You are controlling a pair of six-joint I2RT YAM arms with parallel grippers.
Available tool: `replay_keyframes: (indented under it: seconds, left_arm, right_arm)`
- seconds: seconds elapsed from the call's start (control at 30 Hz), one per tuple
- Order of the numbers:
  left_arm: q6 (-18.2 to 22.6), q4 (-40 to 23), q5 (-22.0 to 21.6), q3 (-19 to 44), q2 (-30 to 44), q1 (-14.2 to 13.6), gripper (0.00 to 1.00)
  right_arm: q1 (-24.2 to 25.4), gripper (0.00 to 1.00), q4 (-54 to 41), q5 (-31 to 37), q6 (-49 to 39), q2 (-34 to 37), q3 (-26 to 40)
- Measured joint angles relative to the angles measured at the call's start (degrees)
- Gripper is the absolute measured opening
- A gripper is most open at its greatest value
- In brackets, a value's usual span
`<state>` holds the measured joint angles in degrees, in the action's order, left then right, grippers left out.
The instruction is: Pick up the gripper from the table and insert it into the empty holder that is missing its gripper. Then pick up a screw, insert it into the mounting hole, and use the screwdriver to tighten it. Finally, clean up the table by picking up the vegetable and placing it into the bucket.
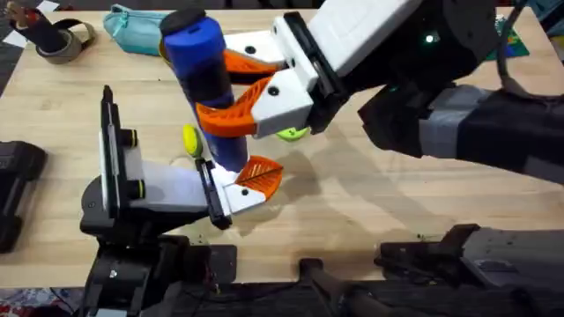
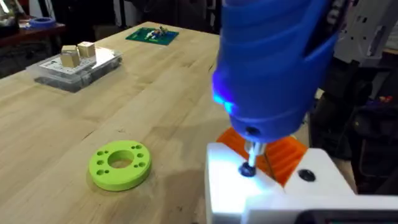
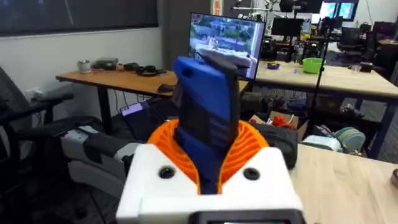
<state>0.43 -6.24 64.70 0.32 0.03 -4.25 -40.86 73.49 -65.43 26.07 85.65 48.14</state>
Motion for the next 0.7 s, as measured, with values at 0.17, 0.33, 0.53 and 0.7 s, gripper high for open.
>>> replay_keyframes:
  seconds: [0.17, 0.33, 0.53, 0.7]
  left_arm:
    - [0.0, 0.0, 0.0, 0.0, 0.0, 0.0, 0.009]
    - [0.0, 0.0, 0.0, 0.0, 0.0, 0.0, 0.009]
    - [0.0, 0.0, 0.0, 0.0, 0.0, 0.0, 0.009]
    - [0.0, 0.0, 0.0, 0.0, 0.0, 0.0, 0.009]
  right_arm:
    - [0.0, 0.106, 0.0, 0.0, -0.4, 0.0, 0.0]
    - [0.0, 0.107, 0.0, 0.0, -0.4, 0.0, 0.0]
    - [0.0, 0.106, 0.0, 0.0, -0.4, 0.0, 0.0]
    - [0.0, 0.105, 0.0, 0.0, -0.4, 0.0, 0.0]
